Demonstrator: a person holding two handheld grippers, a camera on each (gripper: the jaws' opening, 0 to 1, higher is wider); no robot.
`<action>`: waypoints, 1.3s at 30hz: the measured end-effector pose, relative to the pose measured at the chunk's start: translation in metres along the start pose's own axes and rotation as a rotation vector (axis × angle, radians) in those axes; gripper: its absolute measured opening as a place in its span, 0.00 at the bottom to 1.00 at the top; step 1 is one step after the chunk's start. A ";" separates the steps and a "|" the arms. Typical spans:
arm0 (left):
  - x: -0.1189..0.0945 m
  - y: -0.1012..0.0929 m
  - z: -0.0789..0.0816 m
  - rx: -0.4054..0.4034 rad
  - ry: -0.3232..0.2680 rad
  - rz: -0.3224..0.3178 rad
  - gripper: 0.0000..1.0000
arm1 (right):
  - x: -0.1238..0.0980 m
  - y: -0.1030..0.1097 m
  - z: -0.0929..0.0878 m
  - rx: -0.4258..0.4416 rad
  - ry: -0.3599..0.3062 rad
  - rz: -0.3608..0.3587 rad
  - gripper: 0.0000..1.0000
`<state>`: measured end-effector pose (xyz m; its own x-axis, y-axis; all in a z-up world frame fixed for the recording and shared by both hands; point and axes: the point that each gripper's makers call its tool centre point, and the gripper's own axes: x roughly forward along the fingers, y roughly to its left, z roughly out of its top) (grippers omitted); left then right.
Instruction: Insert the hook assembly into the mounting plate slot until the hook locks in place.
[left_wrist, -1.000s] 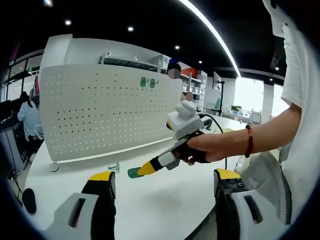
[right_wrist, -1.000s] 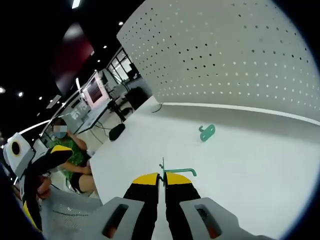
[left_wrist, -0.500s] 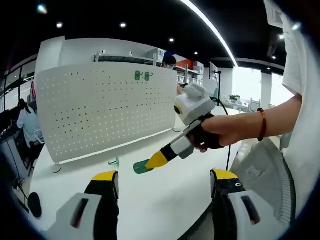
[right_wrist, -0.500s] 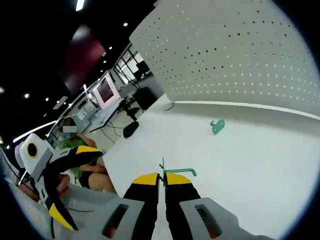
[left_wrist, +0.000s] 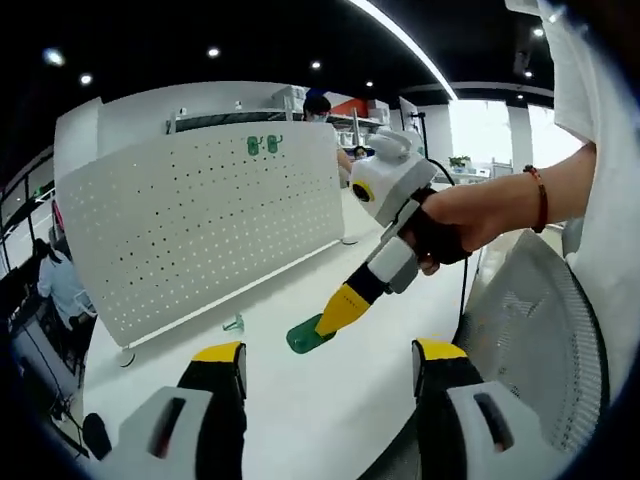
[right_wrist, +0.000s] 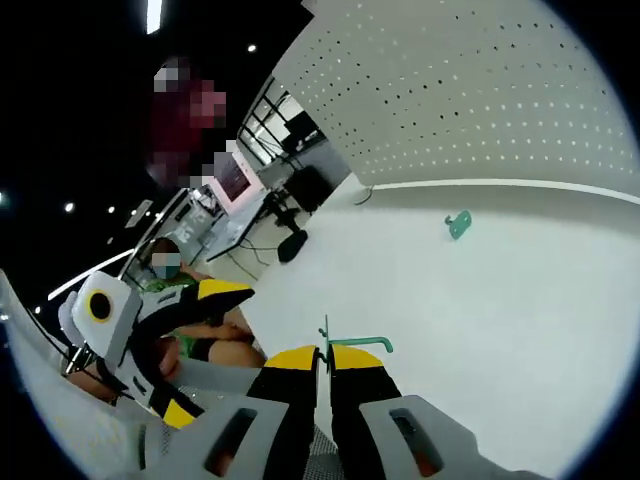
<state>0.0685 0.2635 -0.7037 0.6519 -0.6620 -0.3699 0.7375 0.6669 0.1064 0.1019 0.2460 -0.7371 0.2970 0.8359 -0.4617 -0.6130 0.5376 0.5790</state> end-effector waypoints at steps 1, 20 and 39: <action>0.000 0.000 0.000 0.002 0.002 0.001 0.63 | -0.001 0.001 -0.002 0.000 0.007 0.001 0.03; 0.000 -0.003 -0.011 0.162 0.069 0.021 0.40 | -0.005 0.034 -0.012 0.019 0.040 0.106 0.03; 0.002 -0.009 -0.026 0.429 0.171 0.009 0.25 | 0.002 0.055 -0.025 0.063 0.114 0.213 0.03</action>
<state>0.0583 0.2647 -0.7299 0.6465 -0.5672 -0.5102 0.7619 0.4463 0.4693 0.0507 0.2740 -0.7230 0.0791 0.9151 -0.3953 -0.6048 0.3593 0.7107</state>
